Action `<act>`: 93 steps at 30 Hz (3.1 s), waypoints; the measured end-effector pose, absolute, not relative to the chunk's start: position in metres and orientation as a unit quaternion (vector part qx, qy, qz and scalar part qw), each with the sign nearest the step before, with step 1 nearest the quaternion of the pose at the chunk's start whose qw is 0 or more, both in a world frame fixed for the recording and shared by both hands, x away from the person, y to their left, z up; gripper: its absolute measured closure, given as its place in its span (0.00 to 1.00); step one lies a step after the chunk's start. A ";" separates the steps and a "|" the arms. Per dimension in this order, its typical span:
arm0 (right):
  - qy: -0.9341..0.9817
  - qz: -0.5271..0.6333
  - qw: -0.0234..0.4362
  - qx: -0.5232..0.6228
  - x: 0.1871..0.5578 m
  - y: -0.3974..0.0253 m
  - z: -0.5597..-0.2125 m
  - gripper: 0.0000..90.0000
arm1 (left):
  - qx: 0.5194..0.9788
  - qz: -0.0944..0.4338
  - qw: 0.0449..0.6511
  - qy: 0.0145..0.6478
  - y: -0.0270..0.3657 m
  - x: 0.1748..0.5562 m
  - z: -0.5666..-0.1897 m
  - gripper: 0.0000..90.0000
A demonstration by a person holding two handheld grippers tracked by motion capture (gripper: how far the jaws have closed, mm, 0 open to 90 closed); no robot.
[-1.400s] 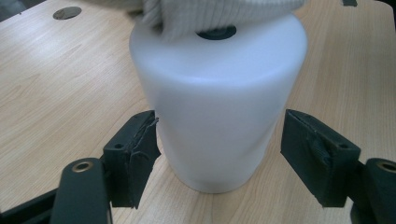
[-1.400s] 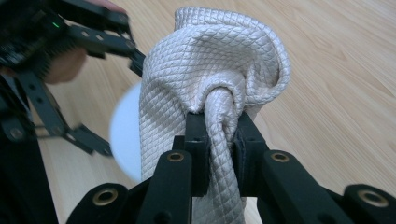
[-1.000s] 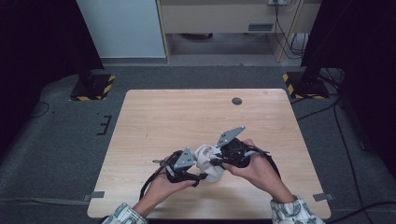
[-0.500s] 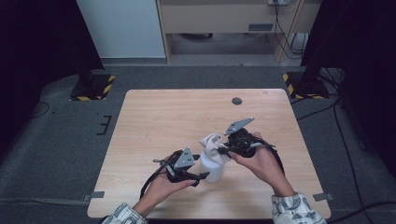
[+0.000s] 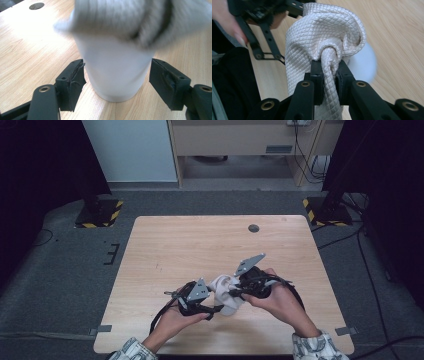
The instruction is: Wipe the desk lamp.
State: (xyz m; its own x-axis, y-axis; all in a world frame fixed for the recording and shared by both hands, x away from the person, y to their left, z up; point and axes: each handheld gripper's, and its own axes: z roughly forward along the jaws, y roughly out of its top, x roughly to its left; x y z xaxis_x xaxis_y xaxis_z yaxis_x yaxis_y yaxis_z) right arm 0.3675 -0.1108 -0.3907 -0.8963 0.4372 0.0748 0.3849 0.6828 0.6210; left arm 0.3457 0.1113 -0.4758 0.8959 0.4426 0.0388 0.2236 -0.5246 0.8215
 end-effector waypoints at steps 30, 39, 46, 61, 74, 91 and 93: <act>0.921 0.324 0.047 0.210 0.368 -0.107 -0.393 0.88 | 0.868 0.124 0.441 0.192 0.110 0.346 -0.477 0.31; 0.905 0.334 0.069 0.253 0.380 -0.137 -0.394 0.88 | 0.869 0.125 0.439 0.188 0.110 0.345 -0.477 0.34; 0.885 0.367 0.102 0.266 0.396 -0.119 -0.403 0.88 | 0.870 0.119 0.441 0.186 0.109 0.346 -0.478 0.34; 0.919 0.337 0.057 0.195 0.363 -0.120 -0.392 0.88 | 0.869 0.118 0.445 0.182 0.109 0.344 -0.477 0.32; 0.880 0.365 0.102 0.286 0.396 -0.151 -0.406 0.88 | 0.868 0.125 0.444 0.185 0.110 0.344 -0.476 0.33; 0.883 0.339 0.013 0.325 0.415 -0.152 -0.478 0.90 | 0.871 0.128 0.437 0.183 0.107 0.345 -0.477 0.34; 0.884 0.333 0.006 0.329 0.416 -0.152 -0.483 0.90 | 0.871 0.126 0.438 0.184 0.107 0.345 -0.477 0.34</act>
